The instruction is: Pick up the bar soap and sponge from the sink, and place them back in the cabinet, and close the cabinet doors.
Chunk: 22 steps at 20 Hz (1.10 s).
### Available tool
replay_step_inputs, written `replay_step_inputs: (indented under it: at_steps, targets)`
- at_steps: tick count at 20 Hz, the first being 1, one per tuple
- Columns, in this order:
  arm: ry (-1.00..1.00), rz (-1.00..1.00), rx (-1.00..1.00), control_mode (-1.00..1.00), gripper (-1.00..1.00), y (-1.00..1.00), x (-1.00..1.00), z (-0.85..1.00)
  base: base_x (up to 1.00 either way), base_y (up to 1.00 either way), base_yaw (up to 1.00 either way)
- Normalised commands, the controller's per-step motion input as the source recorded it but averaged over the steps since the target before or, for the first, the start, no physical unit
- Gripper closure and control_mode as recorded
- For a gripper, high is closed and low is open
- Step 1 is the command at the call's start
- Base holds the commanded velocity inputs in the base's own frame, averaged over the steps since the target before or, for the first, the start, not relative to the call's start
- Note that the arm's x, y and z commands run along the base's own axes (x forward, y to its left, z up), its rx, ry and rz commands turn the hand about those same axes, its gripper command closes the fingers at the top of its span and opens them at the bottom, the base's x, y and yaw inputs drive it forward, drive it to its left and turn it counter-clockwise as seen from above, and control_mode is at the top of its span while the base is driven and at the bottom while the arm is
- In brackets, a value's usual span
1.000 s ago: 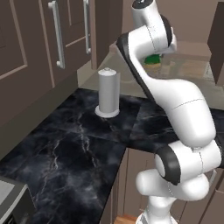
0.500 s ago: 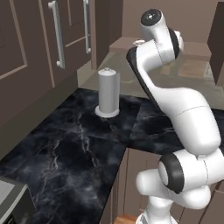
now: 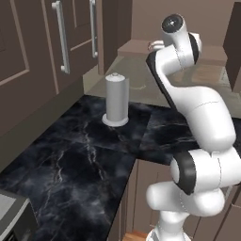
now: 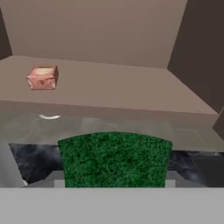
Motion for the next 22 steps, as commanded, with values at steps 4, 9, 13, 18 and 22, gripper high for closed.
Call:
replay_step_inputs:
  at_steps: [4, 9, 13, 18, 22]
  targets:
    - [0.0, -0.01, 0.0, -1.0, 1.0, -0.21, 0.54, 0.31, 0.0, 0.0, 0.0]
    - [0.0, -0.01, 0.0, -1.0, 1.0, -0.13, 0.5, 0.29, 0.0, 0.0, 0.0]
    - [0.0, -0.01, 0.0, -1.0, 1.0, -0.11, 0.46, 0.17, 0.0, 0.0, 0.0]
    - [0.0, 0.0, 0.0, -1.0, 1.0, -0.13, 0.38, 0.01, 0.0, 0.0, 0.0]
    - [0.0, 0.0, 0.0, -1.0, 1.0, -0.17, 0.34, 0.0, 0.0, 0.0, 0.0]
